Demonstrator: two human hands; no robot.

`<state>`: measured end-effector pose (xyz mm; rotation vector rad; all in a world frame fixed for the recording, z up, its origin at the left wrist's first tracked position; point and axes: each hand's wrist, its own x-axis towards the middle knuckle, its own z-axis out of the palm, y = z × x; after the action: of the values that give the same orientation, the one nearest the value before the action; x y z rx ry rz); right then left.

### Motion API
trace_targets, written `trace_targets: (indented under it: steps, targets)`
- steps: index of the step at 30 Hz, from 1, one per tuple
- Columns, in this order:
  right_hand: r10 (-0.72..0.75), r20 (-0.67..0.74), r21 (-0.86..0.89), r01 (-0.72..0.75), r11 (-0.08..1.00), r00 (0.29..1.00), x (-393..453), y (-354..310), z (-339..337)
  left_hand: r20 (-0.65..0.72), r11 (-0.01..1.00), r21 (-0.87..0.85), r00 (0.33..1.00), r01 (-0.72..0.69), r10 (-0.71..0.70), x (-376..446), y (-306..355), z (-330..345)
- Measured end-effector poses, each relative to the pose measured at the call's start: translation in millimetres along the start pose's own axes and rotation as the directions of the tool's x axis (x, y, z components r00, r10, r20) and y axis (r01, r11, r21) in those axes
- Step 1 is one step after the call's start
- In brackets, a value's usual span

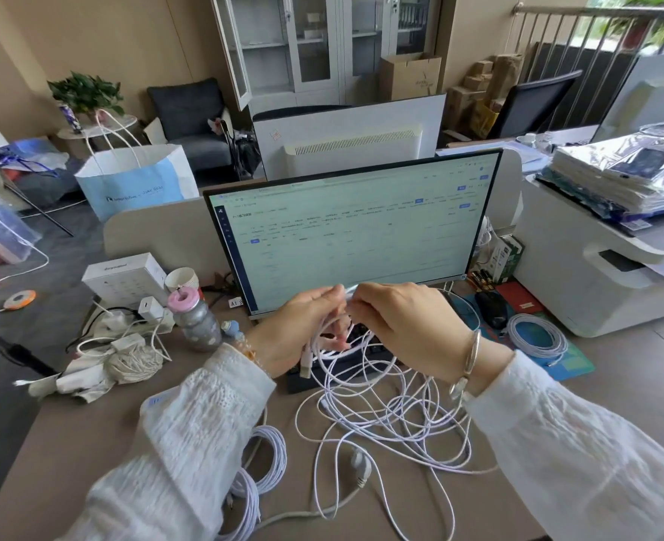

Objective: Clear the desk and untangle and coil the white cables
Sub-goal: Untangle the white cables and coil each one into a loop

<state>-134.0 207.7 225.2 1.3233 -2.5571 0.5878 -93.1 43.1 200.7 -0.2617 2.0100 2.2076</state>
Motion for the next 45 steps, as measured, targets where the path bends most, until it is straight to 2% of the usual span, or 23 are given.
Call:
trace_targets:
  steps: [5, 10, 12, 14, 16, 18, 23, 28, 30, 32, 35, 42, 45]
  targets:
    - [0.058, -0.049, 0.074, -0.054, 0.996, 0.997, 4, 8, 1, 0.159, 0.989, -0.063, 0.979, 0.136, -0.124, -5, 2, 5]
    - [0.174, -0.092, 0.119, -0.163, 0.980, 0.980, 4, 17, 2, 0.271, 0.943, -0.144, 0.929, 0.300, -0.254, -4, 7, 0]
    - [0.232, -0.071, 0.095, -0.225, 0.970, 0.970, 3, 19, 2, 0.303, 0.925, -0.176, 0.912, 0.337, -0.275, -6, 8, 0]
    - [0.256, 0.040, 0.163, -0.259, 0.952, 0.966, 3, 23, 3, 0.339, 0.907, -0.210, 0.898, 0.364, -0.282, -8, 11, 1]
    - [0.232, 0.226, 0.381, -0.305, 0.873, 0.946, 2, 26, 4, 0.360, 0.894, -0.234, 0.888, 0.383, -0.286, -8, 12, 1]
    - [0.204, 0.329, 0.551, -0.363, 0.751, 0.922, 0, 26, 5, 0.374, 0.879, -0.258, 0.880, 0.401, -0.291, -7, 12, 2]
    - [0.257, 0.322, 0.607, -0.407, 0.683, 0.911, 2, 26, 6, 0.372, 0.841, -0.333, 0.879, 0.427, -0.299, -4, 11, 3]
    - [0.293, 0.392, 0.793, -0.482, 0.373, 0.872, 4, 29, 11, 0.320, 0.844, -0.370, 0.906, 0.389, -0.277, 0, 14, 2]
    - [0.219, 0.455, 0.834, -0.499, 0.236, 0.863, 2, 35, 13, 0.288, 0.844, -0.394, 0.921, 0.363, -0.261, 1, 15, 2]
    - [0.135, 0.524, 0.828, -0.540, 0.149, 0.841, -1, 43, 15, 0.263, 0.841, -0.413, 0.930, 0.350, -0.258, 1, 15, -1]
    - [0.088, 0.569, 0.806, -0.576, 0.139, 0.818, -3, 49, 15, 0.249, 0.834, -0.424, 0.931, 0.353, -0.268, 3, 13, -6]
    - [0.112, 0.525, 0.842, -0.534, 0.082, 0.844, -4, 57, 14, 0.318, 0.859, -0.311, 0.896, 0.407, -0.309, 2, 8, -12]
    - [0.150, 0.502, 0.858, -0.512, 0.042, 0.852, -4, 56, 20, 0.304, 0.838, -0.363, 0.902, 0.406, -0.306, 2, 7, -9]
